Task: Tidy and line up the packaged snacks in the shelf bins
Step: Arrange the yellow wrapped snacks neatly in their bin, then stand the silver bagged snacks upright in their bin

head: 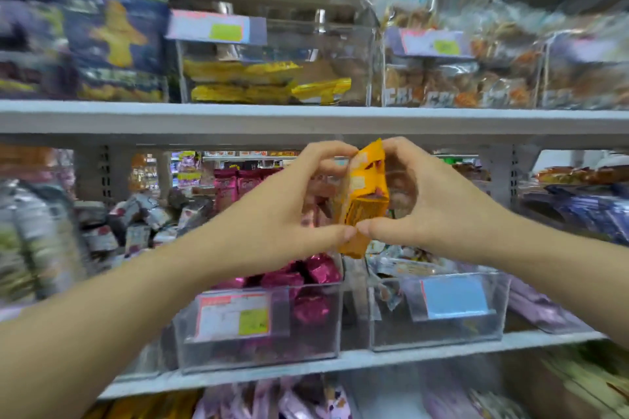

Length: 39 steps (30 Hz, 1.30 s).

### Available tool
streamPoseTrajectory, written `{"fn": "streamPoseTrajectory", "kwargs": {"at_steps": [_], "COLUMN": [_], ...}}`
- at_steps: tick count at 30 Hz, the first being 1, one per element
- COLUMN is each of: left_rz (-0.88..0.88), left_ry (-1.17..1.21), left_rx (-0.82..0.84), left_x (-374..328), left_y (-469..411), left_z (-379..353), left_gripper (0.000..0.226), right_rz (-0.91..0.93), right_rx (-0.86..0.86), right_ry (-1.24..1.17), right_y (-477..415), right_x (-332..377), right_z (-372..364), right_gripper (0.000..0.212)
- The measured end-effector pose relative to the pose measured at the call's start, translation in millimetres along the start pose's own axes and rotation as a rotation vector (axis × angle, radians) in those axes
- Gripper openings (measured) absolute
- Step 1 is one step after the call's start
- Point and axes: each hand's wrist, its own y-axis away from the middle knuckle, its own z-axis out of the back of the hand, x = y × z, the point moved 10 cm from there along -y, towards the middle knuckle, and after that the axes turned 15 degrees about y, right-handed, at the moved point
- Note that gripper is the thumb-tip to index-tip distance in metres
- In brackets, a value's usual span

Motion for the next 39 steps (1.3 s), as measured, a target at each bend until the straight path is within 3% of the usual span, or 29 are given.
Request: {"fn": "streamPoseTrajectory", "kwargs": {"at_steps": [6, 12, 17, 25, 30, 33, 39], "left_rz": [-0.019, 0.062, 0.266, 0.642, 0.849, 0.786, 0.440], "left_ry": [-0.111, -0.261, -0.424, -0.750, -0.794, -0.735, -0.600], "left_rx": [-0.054, -0.042, 0.007, 0.245, 0.292, 0.230, 0.038], "left_x": [-7.3, -3.6, 41.0, 155.2, 198.1, 191.2, 114.8], "left_y": [73.8, 151.6, 228.0, 351.2, 386.7, 368.0, 268.2], "left_z": [4.4, 18.2, 38.5, 54.0, 58.7, 59.6, 48.2], "left_gripper": [0.083, 0.082, 0.083, 0.084, 0.060, 0.047, 0.028], "right_rz": [0.015, -0.006, -0.095, -0.127, -0.121, -0.125, -0.100], "right_rx": [-0.004, 0.074, 0.261, 0.520, 0.557, 0.562, 0.476], "right_ry": [-0.245, -0.371, -0.394, -0.218, -0.160, -0.155, -0.168], "right_y": [28.7, 62.6, 84.0, 98.9, 98.7, 97.0, 83.5], "right_x": [45.5, 74.6, 79.3, 70.9, 61.5, 58.4, 62.1], "right_z": [-46.9, -114.9, -181.3, -263.9, -279.8, -277.6, -235.8], "right_gripper": [0.053, 0.060, 0.060, 0.028, 0.020, 0.018, 0.015]}}
